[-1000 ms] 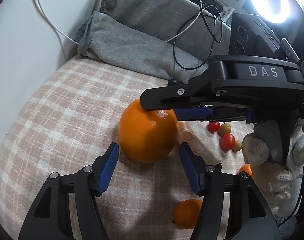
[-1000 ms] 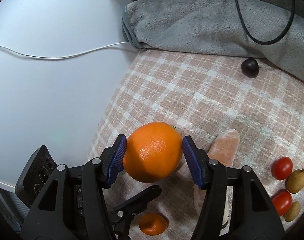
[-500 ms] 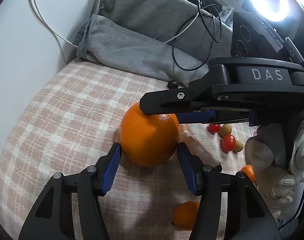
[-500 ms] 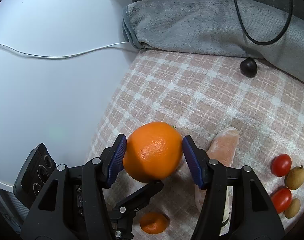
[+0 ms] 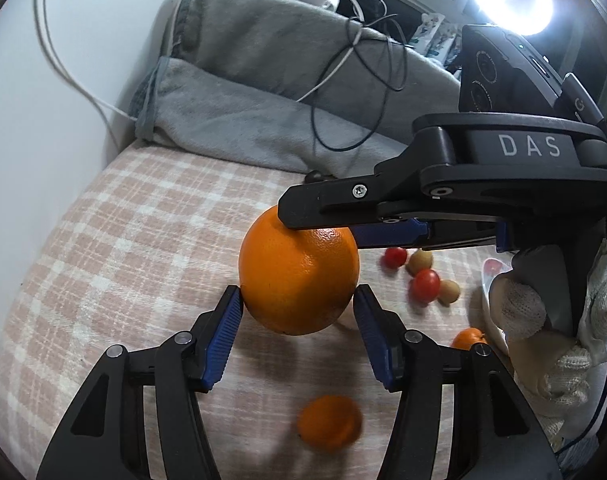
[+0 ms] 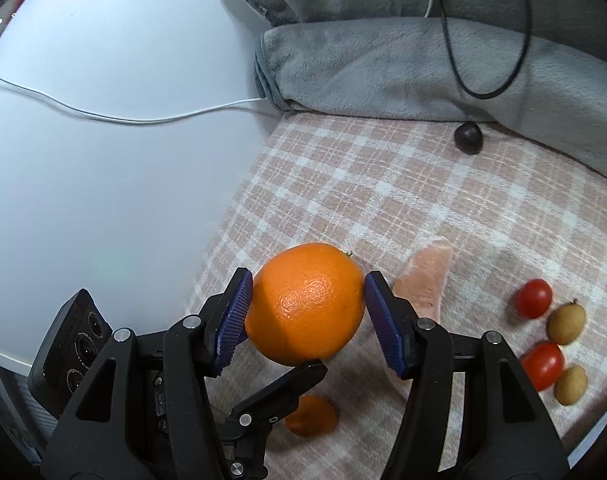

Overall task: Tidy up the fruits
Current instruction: 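Close the right tool on the large orange and lift it, then carry the large orange onto the white plate and open the right tool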

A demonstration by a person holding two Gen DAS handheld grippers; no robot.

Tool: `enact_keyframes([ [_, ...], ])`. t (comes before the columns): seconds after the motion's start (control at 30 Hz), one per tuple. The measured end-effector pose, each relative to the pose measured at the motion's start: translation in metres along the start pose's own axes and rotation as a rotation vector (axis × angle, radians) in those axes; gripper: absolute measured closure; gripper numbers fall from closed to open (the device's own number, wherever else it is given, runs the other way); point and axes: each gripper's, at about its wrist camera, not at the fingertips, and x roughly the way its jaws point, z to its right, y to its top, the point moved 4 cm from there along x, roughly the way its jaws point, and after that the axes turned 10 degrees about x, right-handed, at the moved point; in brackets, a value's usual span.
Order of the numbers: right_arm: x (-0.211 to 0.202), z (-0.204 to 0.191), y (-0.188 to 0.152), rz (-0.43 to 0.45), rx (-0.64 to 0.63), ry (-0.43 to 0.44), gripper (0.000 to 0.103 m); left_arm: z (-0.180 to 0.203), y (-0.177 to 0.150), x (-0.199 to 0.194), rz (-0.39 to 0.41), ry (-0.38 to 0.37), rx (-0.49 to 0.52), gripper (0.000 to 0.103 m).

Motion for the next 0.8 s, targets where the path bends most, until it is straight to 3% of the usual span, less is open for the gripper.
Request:
enact_keyframes([
  [0.43, -0.062, 0.015, -0.02, 0.089, 0.03, -0.008, 0.041, 0.056, 0.007, -0.012, 0.025, -0.04, 0.079, 0.046],
  [0.8, -0.122, 0.059, -0.048, 0.171, 0.106, -0.02, 0.041, 0.119, 0.001, -0.014, 0.027, -0.105, 0.165, 0.046],
])
